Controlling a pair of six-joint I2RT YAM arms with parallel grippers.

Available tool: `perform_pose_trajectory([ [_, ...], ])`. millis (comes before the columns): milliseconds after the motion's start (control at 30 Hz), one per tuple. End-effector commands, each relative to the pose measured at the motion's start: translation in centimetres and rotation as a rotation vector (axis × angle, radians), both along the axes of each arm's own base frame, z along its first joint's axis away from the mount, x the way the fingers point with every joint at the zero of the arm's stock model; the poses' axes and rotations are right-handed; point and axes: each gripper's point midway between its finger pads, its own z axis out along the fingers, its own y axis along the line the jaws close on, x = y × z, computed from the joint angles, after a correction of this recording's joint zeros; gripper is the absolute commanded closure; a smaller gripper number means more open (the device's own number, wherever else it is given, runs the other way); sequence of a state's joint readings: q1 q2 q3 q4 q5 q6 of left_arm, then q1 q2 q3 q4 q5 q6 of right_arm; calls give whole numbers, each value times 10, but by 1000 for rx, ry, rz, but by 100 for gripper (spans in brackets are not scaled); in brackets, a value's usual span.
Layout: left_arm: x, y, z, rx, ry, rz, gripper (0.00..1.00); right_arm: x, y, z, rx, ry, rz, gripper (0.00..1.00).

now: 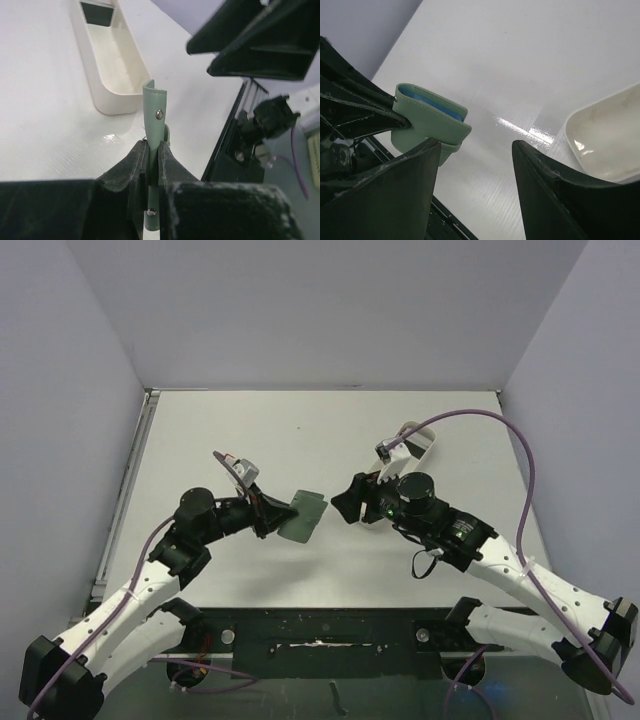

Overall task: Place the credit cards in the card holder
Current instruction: Open the card holder at the center of the board.

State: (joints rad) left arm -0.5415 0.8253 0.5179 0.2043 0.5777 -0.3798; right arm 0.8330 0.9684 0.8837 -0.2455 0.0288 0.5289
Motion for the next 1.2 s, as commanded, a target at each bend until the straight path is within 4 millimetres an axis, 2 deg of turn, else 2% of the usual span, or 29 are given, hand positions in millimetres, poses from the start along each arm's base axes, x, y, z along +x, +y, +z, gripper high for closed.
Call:
perform_pose_trajectory([
  [0,33,11,22,-221,201,265,100,16,-5,-2,123,91,-197,41],
  [233,40,6,-9,-331,494,335,100,12,36,-9,101,133,-130,43],
  [367,40,4,-19,-353,550,339,100,9,61,-21,63,158,-99,45],
  [467,40,5,-24,-353,567,352,100,9,69,-30,43,176,-95,46],
  [633,38,7,-23,-374,575,355,100,10,74,-47,12,217,-108,47],
  [900,32,3,-9,-427,564,301,100,14,79,-66,-26,243,-113,48],
  [933,31,3,-8,-433,567,297,100,14,79,-69,-38,244,-117,49],
  [1167,29,2,0,-453,568,279,100,20,64,-85,-116,245,-183,76],
])
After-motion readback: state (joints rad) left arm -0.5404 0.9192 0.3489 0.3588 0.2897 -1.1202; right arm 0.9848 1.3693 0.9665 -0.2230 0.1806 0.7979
